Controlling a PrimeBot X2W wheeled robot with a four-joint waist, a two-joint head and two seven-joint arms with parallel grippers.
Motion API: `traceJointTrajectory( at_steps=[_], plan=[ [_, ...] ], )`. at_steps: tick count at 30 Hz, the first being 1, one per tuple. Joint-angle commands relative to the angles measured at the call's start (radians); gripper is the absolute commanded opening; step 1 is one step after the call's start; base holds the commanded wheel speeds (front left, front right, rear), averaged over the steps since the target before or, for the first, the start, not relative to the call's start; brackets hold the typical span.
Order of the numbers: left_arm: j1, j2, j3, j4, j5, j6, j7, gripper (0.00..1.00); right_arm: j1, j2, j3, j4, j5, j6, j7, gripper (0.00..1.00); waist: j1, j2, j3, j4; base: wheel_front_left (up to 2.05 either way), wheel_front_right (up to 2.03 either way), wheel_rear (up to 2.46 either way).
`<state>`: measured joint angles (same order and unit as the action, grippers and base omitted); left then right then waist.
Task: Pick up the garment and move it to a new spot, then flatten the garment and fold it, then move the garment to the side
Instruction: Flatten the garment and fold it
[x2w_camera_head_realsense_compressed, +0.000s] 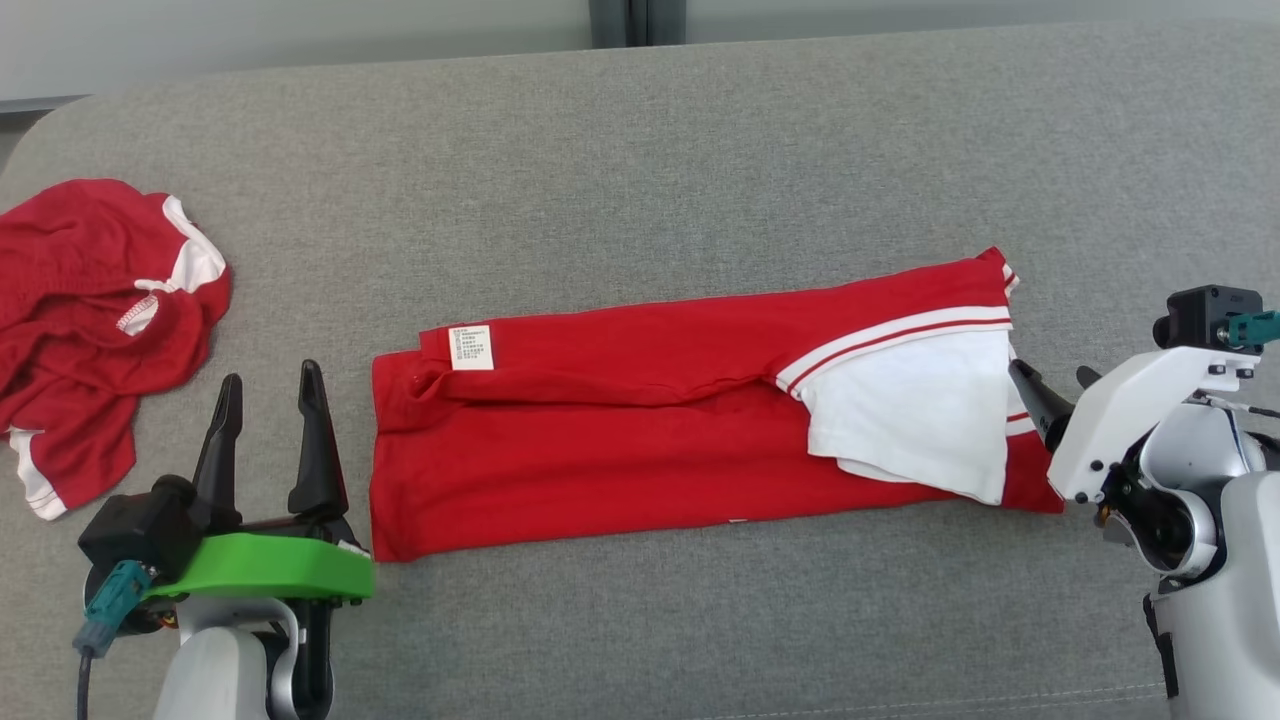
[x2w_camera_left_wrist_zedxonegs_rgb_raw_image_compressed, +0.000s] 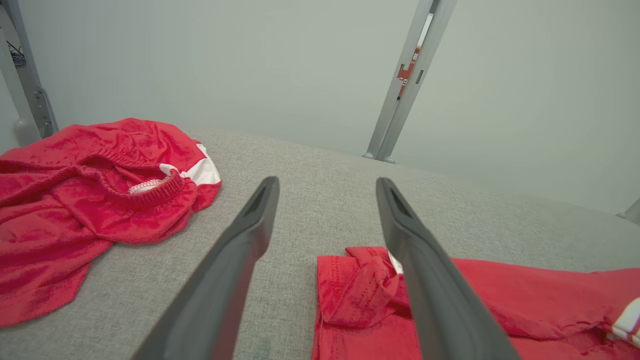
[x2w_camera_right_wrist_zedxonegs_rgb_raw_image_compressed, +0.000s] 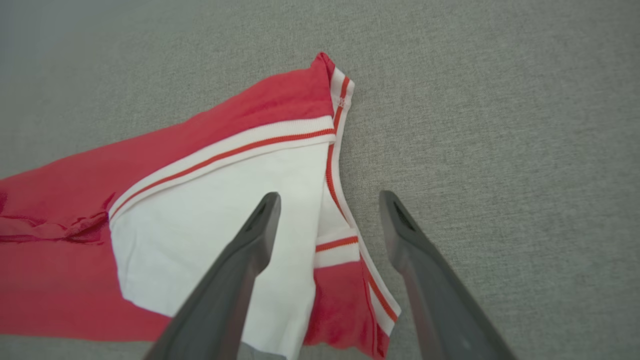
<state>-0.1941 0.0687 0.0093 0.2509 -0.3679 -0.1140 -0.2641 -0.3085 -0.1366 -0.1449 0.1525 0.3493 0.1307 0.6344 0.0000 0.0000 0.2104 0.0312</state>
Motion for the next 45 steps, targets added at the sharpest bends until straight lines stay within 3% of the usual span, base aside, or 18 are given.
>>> traceJointTrajectory(
  at_steps=[1,7,18,19,20,21,29,39,45],
  plan=[
    [0.020,-0.006,0.012,-0.007,0.007,-0.006,0.000,1.00,-0.031,0.005,-0.007,0.028,-0.018,0.000,0.010,1.00,0.0000,0.0000,0.000,0.007,0.00,0.00,0.00],
    [0.040,-0.016,0.023,-0.009,0.022,-0.015,0.000,1.00,-0.110,0.017,-0.031,0.176,-0.066,0.000,0.055,1.00,0.0000,0.0000,0.001,0.030,0.00,0.00,0.00],
    [0.018,-0.018,-0.007,-0.019,0.055,-0.017,0.000,1.00,-0.173,0.017,-0.018,0.339,-0.072,0.000,0.035,1.00,0.0000,0.0000,0.011,0.051,0.00,0.00,0.00],
    [0.012,-0.017,-0.014,-0.018,0.059,-0.017,0.000,1.00,-0.175,0.015,-0.011,0.351,-0.070,0.000,0.032,0.78,0.0000,0.0000,0.012,0.053,0.00,0.00,0.00],
    [0.007,-0.017,-0.019,-0.016,0.062,-0.017,0.000,1.00,-0.178,0.013,-0.009,0.358,-0.070,0.000,0.025,0.32,0.0000,0.0000,0.012,0.053,0.00,0.00,0.00],
    [-0.001,-0.018,-0.022,-0.014,0.062,-0.017,0.000,1.00,-0.181,0.009,-0.007,0.366,-0.070,0.000,0.017,0.00,0.0000,0.0000,0.013,0.053,0.00,0.00,0.00],
    [-0.012,-0.013,-0.031,-0.010,0.052,-0.017,0.000,1.00,-0.213,-0.039,-0.061,0.385,-0.104,-0.001,-0.057,0.00,0.0000,0.0000,0.008,0.029,0.00,0.00,0.00],
    [0.015,-0.013,-0.043,-0.005,0.041,-0.017,0.000,1.00,-0.167,-0.150,-0.215,0.294,-0.217,-0.001,-0.013,0.00,0.0000,0.0000,-0.004,-0.014,0.00,0.00,0.00],
    [0.009,-0.009,-0.052,0.001,0.029,-0.017,0.000,1.00,-0.129,-0.112,-0.253,0.167,-0.270,-0.001,0.013,0.00,0.0000,0.0000,-0.016,-0.026,0.00,0.00,0.00]
  ],
)
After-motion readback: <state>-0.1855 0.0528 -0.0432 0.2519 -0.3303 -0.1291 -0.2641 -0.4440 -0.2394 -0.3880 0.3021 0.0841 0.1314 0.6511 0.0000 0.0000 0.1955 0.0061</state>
